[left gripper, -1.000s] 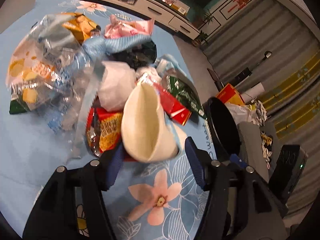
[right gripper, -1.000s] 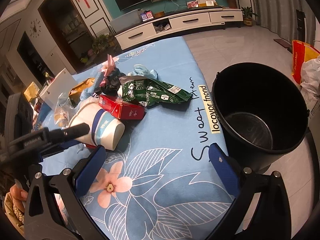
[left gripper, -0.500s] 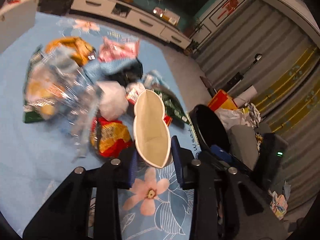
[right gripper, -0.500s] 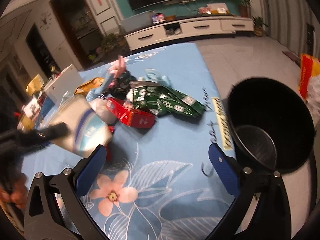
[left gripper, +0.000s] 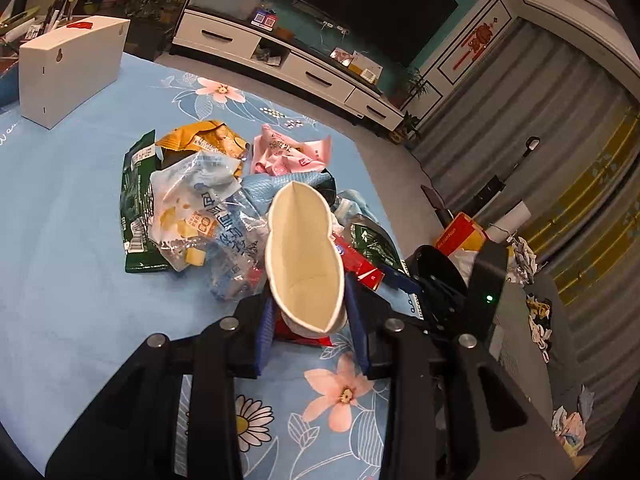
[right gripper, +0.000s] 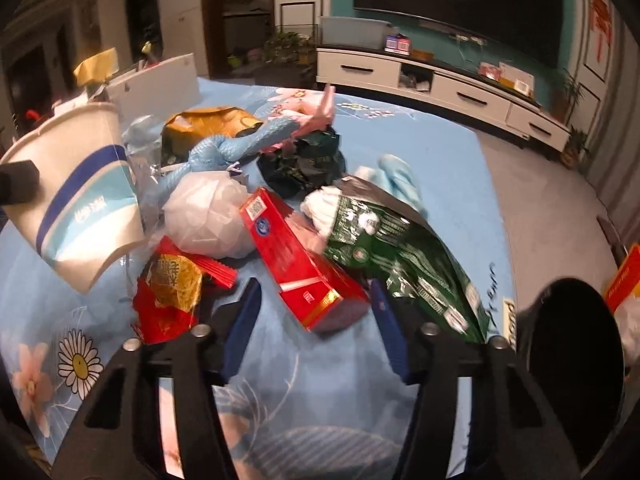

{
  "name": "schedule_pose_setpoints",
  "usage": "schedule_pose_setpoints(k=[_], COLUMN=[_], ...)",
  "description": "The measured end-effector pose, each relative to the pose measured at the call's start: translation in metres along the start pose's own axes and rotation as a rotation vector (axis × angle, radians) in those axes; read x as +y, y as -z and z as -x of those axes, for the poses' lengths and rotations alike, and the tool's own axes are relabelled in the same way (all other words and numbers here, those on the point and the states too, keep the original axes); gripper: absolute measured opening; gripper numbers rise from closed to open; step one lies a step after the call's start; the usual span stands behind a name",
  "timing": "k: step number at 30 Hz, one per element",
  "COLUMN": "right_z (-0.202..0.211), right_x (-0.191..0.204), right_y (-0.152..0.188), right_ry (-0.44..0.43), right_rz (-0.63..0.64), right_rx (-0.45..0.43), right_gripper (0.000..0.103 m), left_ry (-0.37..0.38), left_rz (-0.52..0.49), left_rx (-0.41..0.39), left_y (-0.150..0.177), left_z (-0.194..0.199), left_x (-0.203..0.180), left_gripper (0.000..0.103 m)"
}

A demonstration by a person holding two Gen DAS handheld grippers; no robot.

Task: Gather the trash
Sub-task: 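Grasp the white paper cup with the left tool while the right tool grasps the red box, then carry cup and red box over the black bin and open both tools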

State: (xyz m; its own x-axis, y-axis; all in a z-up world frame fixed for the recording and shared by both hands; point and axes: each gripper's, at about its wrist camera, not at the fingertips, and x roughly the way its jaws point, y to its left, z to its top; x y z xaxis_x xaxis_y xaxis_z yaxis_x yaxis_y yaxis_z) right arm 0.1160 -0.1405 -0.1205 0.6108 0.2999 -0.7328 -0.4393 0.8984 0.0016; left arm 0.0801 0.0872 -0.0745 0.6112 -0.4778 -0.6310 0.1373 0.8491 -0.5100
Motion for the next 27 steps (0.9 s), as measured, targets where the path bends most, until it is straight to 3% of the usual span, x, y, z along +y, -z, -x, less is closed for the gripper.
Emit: schedule_pose_setpoints(k=[8, 19, 22, 27], right_z=[0.02, 0.1, 0.123, 0.147], right_x=[0.006, -0.018, -0.028, -0.055], right_y=[0.006, 0.031, 0.039, 0.055], right_ry=[-0.03, -0.219, -0.21, -0.121], right_rz=[0.007, -0.251, -0.298, -0.37], right_rx=[-0.047, -0.19, -0.24, -0.276], right_gripper=[0.023, 0.023, 0.023, 0.023], left_ry=[0.0, 0.019, 0.027, 0.042], left_rz=[-0.016, -0.097, -0.13, -0.204], left_rx=[0.0, 0.002, 0.004, 0.017], left_y=[0.002, 0.014, 0.016, 0.019], left_z=[0.002, 0.009, 0.008, -0.001], left_x=[-0.003, -0.036, -0.049, -0.08], left_gripper=[0.034, 0.034, 0.034, 0.034])
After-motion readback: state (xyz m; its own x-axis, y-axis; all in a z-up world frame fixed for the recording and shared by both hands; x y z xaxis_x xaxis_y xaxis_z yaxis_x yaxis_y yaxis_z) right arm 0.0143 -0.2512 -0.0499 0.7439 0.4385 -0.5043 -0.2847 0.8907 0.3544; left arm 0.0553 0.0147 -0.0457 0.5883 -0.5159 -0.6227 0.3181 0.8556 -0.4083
